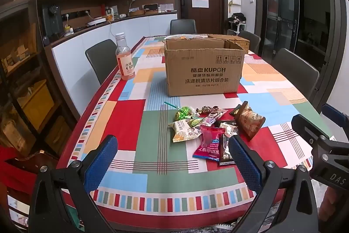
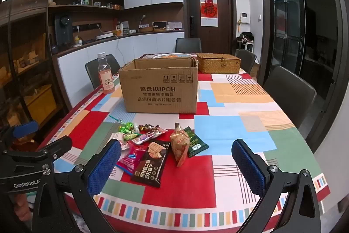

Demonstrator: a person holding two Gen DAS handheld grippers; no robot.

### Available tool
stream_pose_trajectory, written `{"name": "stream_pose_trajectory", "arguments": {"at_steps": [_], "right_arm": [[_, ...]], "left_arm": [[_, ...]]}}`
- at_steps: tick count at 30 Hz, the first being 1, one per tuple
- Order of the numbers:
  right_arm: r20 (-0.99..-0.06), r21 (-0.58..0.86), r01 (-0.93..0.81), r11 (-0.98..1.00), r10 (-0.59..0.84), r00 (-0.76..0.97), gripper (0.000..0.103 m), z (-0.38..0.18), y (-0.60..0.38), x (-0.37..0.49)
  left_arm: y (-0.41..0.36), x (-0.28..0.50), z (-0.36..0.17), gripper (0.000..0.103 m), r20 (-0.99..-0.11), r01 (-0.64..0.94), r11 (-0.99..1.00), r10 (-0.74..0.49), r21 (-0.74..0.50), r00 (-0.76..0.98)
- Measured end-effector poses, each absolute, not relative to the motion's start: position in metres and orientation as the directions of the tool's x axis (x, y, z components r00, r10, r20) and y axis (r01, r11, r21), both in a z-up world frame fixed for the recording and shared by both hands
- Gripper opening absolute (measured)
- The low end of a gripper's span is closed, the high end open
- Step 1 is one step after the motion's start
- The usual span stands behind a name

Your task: Organize snacks

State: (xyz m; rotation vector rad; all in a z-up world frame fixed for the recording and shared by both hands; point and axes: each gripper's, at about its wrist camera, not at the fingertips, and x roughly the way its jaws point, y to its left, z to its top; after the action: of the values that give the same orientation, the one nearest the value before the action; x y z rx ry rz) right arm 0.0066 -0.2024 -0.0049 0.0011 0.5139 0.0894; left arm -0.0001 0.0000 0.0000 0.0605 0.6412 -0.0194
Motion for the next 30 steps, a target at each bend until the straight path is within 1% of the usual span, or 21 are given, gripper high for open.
{"name": "stream_pose_trajectory", "arguments": {"at_steps": [15,30], "right_arm": [[-0.495,0.025,-0.085,0.996,0.086,0.864,0.103,-0.0053,-0.2032,0.0065],[-0.497,0.027,-0.085,0.996,0.088,0.863,0.103,-0.0052,-0.2039,0.007]], "left_arm": [[0.0002,0.0,0.0001,0.103,-0.603,0.039,0.998,-0.004,0.045,0.798],[-0.0007,-0.0022,0.0026,0.103,-0.588,0.03,0.998,0.005,0.051,0.809]]}}
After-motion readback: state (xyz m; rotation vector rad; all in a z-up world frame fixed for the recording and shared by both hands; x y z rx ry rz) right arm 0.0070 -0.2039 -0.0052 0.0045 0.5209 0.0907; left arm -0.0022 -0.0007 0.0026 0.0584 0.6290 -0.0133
